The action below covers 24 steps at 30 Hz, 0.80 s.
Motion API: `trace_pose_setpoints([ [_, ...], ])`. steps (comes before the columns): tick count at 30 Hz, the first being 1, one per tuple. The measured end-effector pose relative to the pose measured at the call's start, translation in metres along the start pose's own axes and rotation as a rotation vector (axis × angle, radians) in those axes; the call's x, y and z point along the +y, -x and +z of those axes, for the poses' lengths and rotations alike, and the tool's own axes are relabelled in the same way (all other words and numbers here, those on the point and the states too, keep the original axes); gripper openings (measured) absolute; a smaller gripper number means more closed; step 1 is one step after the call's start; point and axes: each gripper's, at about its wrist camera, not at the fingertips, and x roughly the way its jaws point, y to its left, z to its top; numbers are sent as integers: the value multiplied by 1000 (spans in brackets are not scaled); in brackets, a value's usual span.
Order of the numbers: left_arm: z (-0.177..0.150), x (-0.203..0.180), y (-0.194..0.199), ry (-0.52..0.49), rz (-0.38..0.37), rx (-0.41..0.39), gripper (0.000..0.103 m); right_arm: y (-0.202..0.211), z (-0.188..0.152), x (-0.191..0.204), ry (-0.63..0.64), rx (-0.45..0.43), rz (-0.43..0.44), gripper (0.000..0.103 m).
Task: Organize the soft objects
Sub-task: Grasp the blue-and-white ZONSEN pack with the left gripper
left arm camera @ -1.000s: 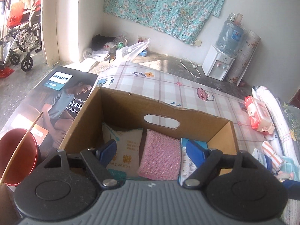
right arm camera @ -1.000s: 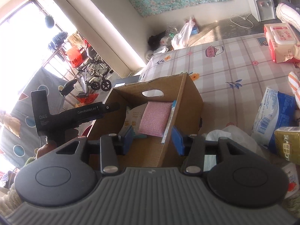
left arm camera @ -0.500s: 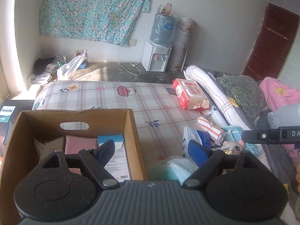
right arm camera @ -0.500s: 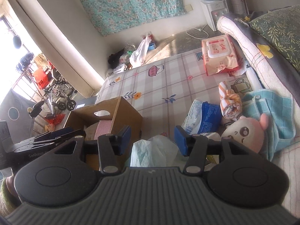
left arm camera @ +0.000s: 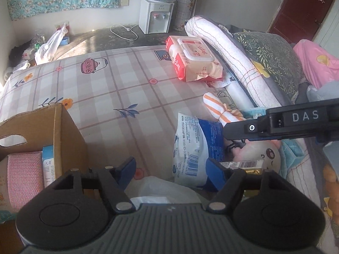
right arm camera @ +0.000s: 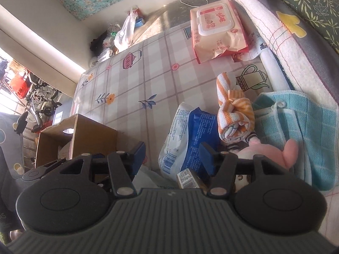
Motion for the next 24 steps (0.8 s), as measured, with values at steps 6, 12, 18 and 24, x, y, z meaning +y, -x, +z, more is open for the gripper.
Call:
trace_pose_setpoints([
  [6, 22, -18, -53, -39, -23, 121, 74, -21, 21, -14, -25, 3, 5, 58],
  [12, 36, -26, -96, -12, -17, 199, 78, -24, 31, -31, -51, -28, 16, 58],
  [18, 43, -25, -113, 40, -68, 246, 84, -25, 35, -43, -78, -43, 37, 59],
  [24, 44, -28, -119, 77, -99, 276, 86, -24, 35, -47, -87, -60, 47, 58],
])
